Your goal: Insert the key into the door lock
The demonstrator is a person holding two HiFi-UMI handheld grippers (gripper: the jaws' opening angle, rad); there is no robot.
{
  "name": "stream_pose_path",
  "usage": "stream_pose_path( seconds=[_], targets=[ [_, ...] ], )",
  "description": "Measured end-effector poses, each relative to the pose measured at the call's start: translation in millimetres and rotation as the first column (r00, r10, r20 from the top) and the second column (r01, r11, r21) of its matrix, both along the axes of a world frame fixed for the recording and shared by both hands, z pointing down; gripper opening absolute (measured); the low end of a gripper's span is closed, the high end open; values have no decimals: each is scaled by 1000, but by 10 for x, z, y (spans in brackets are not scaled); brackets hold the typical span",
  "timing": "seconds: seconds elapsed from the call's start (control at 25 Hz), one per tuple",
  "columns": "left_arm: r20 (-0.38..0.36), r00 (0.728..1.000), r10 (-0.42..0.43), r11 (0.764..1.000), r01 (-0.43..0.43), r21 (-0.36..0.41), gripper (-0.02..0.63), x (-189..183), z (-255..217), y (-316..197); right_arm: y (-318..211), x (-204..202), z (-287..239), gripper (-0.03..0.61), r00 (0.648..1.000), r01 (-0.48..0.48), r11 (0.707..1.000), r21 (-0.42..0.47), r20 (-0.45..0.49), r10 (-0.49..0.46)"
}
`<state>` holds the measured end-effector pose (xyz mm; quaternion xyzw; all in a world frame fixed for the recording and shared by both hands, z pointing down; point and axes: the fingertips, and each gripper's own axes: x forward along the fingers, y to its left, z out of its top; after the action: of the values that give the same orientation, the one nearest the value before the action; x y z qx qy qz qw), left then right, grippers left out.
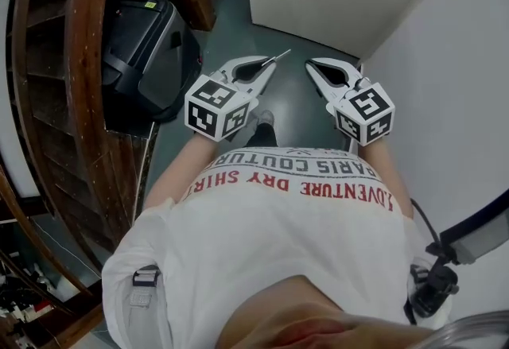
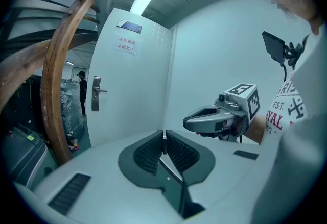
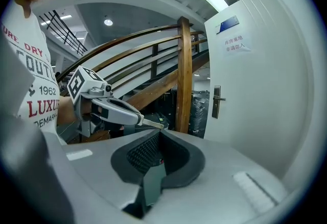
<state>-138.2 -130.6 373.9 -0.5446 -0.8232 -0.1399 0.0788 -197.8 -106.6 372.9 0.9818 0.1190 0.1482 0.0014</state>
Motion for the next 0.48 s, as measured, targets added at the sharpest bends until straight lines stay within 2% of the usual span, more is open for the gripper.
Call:
stream_pose_path(
  seconds=[0.28,0.48],
  targets=[
    [19,1000,-11,1000,10,25,23,604,214,596,621,623,194,2,1000,14,1000,24,21,-15],
    [34,999,-20,999,18,48,23,1362,324,1367,1414,1400,284,3,999,13,999,53,32,-15]
  ],
)
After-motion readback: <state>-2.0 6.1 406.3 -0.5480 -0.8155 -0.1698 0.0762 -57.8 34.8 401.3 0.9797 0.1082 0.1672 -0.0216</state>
